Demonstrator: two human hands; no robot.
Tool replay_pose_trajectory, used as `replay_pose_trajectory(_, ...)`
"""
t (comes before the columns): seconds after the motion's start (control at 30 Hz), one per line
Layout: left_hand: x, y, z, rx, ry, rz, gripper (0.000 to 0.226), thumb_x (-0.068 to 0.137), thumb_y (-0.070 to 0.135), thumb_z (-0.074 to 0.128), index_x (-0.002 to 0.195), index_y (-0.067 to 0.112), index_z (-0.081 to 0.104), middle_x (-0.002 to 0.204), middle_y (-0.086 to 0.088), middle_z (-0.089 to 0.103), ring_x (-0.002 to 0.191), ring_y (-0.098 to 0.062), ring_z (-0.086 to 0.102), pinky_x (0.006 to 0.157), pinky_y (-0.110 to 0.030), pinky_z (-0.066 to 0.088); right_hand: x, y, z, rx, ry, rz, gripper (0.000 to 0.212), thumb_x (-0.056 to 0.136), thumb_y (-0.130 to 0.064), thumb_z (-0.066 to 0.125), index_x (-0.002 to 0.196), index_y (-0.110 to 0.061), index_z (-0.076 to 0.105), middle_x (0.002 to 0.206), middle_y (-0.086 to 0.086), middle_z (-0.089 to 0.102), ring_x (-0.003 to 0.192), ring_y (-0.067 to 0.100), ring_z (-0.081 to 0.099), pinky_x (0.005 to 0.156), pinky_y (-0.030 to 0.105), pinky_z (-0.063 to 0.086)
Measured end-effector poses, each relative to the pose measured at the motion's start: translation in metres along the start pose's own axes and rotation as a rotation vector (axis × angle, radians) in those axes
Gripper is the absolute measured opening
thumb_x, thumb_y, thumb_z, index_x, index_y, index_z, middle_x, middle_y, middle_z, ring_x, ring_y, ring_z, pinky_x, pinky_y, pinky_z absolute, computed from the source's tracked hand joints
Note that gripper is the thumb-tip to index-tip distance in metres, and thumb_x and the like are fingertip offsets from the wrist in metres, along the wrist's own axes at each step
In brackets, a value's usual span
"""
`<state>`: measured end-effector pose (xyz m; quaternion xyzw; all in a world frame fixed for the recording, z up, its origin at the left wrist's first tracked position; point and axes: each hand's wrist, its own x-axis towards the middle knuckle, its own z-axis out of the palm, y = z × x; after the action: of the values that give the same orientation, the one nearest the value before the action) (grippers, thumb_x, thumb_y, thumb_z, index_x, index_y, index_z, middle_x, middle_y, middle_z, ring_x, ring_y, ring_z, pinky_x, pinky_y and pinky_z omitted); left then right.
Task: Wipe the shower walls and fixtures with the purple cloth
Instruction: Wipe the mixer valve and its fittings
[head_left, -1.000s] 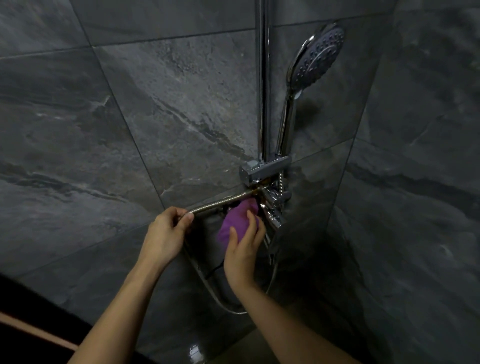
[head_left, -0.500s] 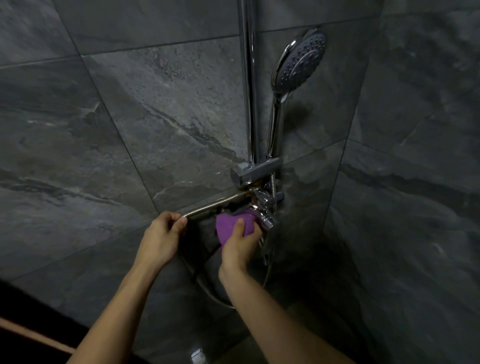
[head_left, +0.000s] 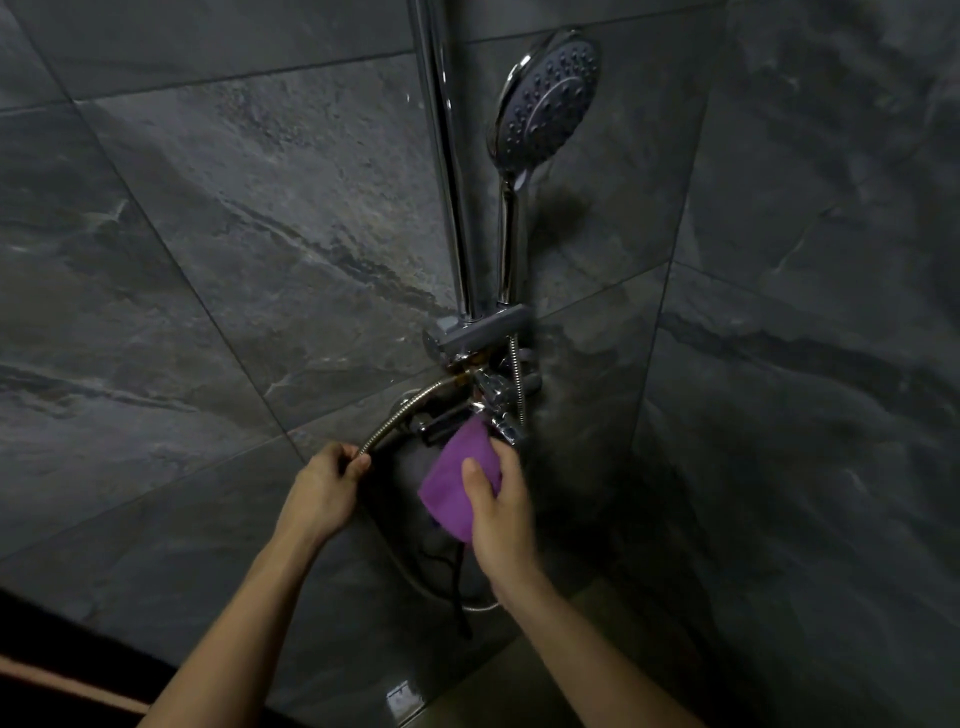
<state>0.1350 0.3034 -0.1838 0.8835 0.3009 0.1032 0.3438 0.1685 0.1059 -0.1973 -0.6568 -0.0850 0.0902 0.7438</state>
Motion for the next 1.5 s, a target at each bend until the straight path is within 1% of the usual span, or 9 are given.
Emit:
replay_pose_trajectory(0.2, -0.007, 0.014, 0.039, -0.009, -0.043, -0.047, 0.011, 0.098, 0.023, 0.056, 0.089, 0.017, 0.06, 0.089, -0.007, 0.07, 0.09, -0.027, 0.065, 0.082, -0.038, 0.05, 0.033, -0.042, -0.059, 0.009, 0.22, -0.198, 0.035, 0.101, -0.022, 0.048, 0.135, -0.025, 0.039, 0.123, -0.001, 0.053, 0.091, -0.007, 0.056, 0.066, 0.003, 0.044)
replay_pose_trajectory(0.33, -0.015, 0.031, 0.056, -0.024, 0.012, -0.069, 0.013, 0.098, 0.02, 0.055, 0.087, 0.014, 0.056, 0.091, -0.01, 0.068, 0.091, -0.027, 0.064, 0.075, -0.032, 0.042, 0.077, -0.05, -0.049, -0.135, 0.084, -0.242, 0.048, 0.1, -0.027, 0.05, 0.144, -0.015, 0.035, 0.14, 0.01, 0.041, 0.102, 0.003, 0.05, 0.077, -0.002, 0.039)
replay_pose_trajectory(0.4, -0.019, 0.037, 0.063, -0.057, 0.073, -0.09, 0.014, 0.098, 0.018, 0.055, 0.084, 0.015, 0.055, 0.09, -0.011, 0.068, 0.09, -0.028, 0.065, 0.073, -0.032, 0.04, 0.082, -0.043, -0.034, -0.308, -0.02, -0.389, 0.057, 0.094, -0.042, 0.051, 0.142, -0.015, 0.037, 0.142, 0.013, 0.036, 0.12, 0.02, 0.044, 0.102, 0.02, 0.04)
replay_pose_trajectory(0.5, -0.025, 0.04, 0.07, -0.066, 0.125, -0.149, 0.012, 0.098, 0.02, 0.055, 0.088, 0.015, 0.058, 0.093, -0.012, 0.07, 0.094, -0.03, 0.066, 0.074, -0.034, 0.044, 0.086, -0.02, -0.031, -0.501, -0.132, -0.531, 0.065, 0.086, -0.05, 0.054, 0.14, -0.026, 0.028, 0.144, 0.014, 0.029, 0.13, 0.035, 0.036, 0.107, 0.047, 0.039)
replay_pose_trajectory(0.73, -0.049, 0.076, 0.073, -0.123, 0.481, -0.066, 0.015, 0.094, 0.017, 0.057, 0.109, 0.015, 0.057, 0.111, -0.008, 0.059, 0.095, -0.021, 0.062, 0.086, -0.035, 0.048, 0.112, -0.009, -0.065, -0.225, -0.354, -0.273, 0.062, 0.088, -0.039, 0.068, 0.14, -0.021, 0.038, 0.136, 0.004, 0.047, 0.119, 0.017, 0.051, 0.095, 0.027, 0.044)
replay_pose_trajectory(0.83, -0.053, 0.108, 0.075, -0.101, 0.3, -0.02, 0.017, 0.099, 0.03, 0.048, 0.099, 0.025, 0.064, 0.097, 0.003, 0.069, 0.09, -0.014, 0.065, 0.081, -0.033, 0.048, 0.119, -0.007, -0.074, -0.025, -0.395, -0.155, 0.038, 0.095, -0.027, 0.059, 0.131, -0.026, 0.047, 0.126, -0.002, 0.058, 0.113, 0.01, 0.057, 0.09, 0.019, 0.044)
replay_pose_trajectory(0.97, -0.048, 0.134, 0.085, -0.15, 0.081, -0.056, 0.047, 0.102, 0.051, 0.032, 0.109, 0.019, 0.066, 0.109, -0.002, 0.071, 0.104, -0.019, 0.065, 0.095, -0.038, 0.047, 0.124, -0.005, -0.074, -0.056, -0.45, -0.193, 0.041, 0.098, -0.021, 0.056, 0.137, -0.027, 0.045, 0.135, 0.0, 0.054, 0.121, 0.009, 0.053, 0.095, 0.011, 0.042)
replay_pose_trajectory(1.2, -0.045, 0.132, 0.097, -0.208, -0.016, -0.124, 0.039, 0.101, 0.046, 0.038, 0.125, 0.016, 0.048, 0.123, -0.013, 0.063, 0.116, -0.028, 0.058, 0.095, -0.036, 0.043, 0.14, 0.009, -0.091, -0.499, -0.236, -0.455, 0.056, 0.091, -0.001, 0.059, 0.143, -0.018, 0.045, 0.155, 0.004, 0.032, 0.141, 0.013, 0.029, 0.114, 0.024, 0.026)
replay_pose_trajectory(1.5, -0.056, 0.133, 0.104, -0.276, -0.055, -0.135, 0.044, 0.102, 0.038, 0.043, 0.14, 0.021, 0.03, 0.115, -0.005, 0.057, 0.099, -0.016, 0.055, 0.084, -0.026, 0.035, 0.185, 0.003, -0.095, -0.952, -0.544, -0.943, 0.067, 0.074, -0.005, 0.076, 0.135, -0.007, 0.051, 0.142, 0.017, 0.048, 0.134, 0.033, 0.042, 0.111, 0.047, 0.038)
